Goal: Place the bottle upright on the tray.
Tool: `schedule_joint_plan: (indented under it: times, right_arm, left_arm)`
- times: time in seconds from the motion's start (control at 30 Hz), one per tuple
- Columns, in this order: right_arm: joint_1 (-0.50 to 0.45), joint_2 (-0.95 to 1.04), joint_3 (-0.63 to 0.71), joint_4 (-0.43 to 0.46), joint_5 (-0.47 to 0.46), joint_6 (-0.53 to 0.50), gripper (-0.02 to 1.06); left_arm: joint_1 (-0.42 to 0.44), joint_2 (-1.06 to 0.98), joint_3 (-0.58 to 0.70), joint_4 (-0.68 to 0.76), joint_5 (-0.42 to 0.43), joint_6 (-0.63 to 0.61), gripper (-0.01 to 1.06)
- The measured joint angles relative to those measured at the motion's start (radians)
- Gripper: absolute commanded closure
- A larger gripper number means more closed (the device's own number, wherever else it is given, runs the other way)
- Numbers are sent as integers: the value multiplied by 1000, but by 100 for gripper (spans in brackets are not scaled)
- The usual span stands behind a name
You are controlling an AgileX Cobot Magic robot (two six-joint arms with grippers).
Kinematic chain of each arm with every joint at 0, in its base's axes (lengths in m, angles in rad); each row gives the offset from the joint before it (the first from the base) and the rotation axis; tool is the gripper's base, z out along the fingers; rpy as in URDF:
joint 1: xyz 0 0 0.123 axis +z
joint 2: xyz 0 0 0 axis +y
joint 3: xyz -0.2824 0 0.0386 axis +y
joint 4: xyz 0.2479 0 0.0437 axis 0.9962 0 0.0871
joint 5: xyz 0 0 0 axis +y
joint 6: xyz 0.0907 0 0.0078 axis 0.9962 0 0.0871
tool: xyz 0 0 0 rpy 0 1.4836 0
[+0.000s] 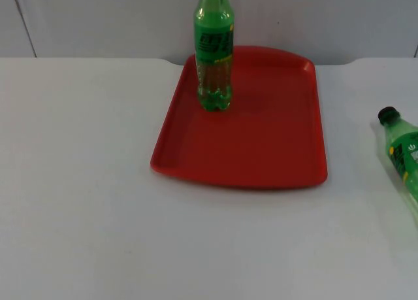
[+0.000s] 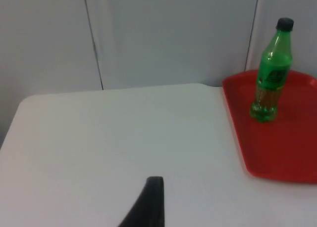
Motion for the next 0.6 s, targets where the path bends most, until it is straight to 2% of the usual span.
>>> schedule_joint_plan:
  times: [0.17,0.47,0.6]
  right_arm:
    - [0,0,0,0,0,0,2]
    - [0,0,0,0,0,0,2]
    - [0,0,0,0,0,0,2]
  left_arm:
    - [0,-58,0,0,42,10,15]
    - [0,-117,0,0,60,10,15]
    - [0,-118,54,0,61,10,15]
